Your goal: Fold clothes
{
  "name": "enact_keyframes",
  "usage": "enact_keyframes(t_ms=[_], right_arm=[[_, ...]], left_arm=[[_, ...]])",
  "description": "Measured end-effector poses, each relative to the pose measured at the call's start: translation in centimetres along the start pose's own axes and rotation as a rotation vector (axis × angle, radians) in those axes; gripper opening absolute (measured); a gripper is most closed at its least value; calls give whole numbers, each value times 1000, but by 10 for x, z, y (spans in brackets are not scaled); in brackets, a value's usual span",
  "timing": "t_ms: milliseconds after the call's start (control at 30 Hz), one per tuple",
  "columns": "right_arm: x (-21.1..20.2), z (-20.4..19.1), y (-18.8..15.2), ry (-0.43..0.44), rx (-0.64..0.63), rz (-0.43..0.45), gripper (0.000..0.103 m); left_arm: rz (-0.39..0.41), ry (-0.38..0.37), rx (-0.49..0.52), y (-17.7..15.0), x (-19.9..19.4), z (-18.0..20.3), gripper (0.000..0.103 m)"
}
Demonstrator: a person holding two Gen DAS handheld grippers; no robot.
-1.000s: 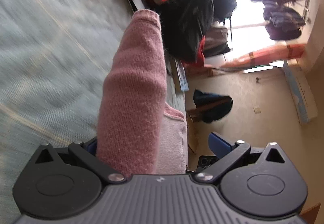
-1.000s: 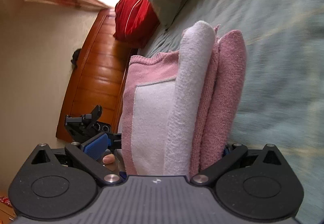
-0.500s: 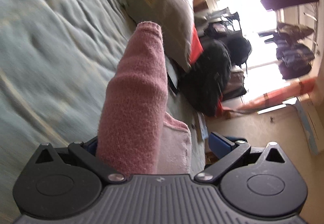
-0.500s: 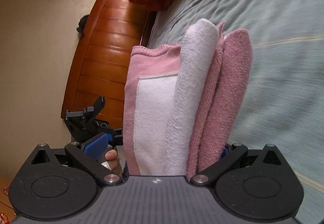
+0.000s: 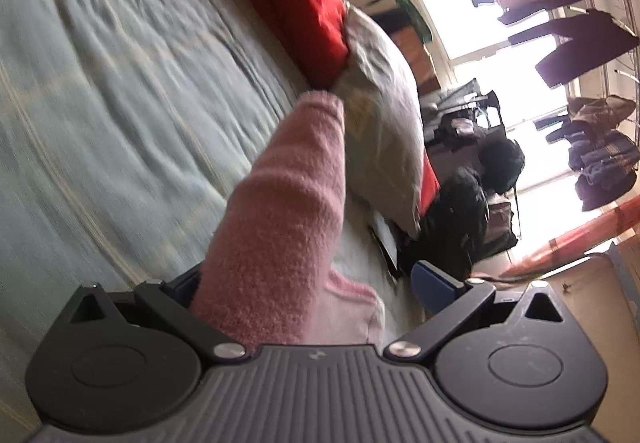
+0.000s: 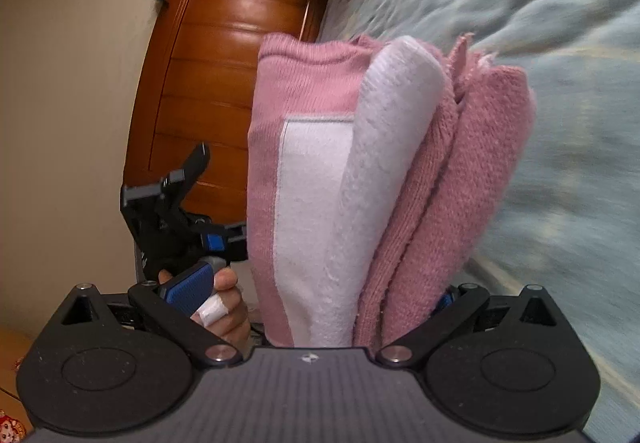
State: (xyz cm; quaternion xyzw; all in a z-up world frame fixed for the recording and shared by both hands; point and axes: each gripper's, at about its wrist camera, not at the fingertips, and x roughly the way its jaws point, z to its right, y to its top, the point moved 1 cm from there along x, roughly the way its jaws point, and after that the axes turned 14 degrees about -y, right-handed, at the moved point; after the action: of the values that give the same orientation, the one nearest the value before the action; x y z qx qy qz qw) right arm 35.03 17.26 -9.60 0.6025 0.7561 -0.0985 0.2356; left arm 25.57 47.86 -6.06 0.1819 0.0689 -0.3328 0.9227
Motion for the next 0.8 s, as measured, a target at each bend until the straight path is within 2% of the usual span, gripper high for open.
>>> enact_keyframes(t_ms=[133, 300, 533, 667, 733, 800], right_arm=[[27, -8, -1, 14, -23, -22, 103], [49, 2, -5, -20, -8, -27, 103], [40, 9, -13, -19, -41, -17, 103], [38, 8, -17, -95, -100, 2, 103], [28, 8, -20, -180, -165, 25, 103], [5, 1, -28, -304, -286, 112, 103]], left_arm=[[33, 35, 6, 25, -16, -13, 101], [65, 85, -10, 45, -24, -35, 101], [101, 103, -28, 50, -28, -50, 101], [128, 147, 30, 51, -40, -38, 101], [138, 172, 78, 51, -50, -27, 102], [141, 199, 133, 49, -58, -15, 102]])
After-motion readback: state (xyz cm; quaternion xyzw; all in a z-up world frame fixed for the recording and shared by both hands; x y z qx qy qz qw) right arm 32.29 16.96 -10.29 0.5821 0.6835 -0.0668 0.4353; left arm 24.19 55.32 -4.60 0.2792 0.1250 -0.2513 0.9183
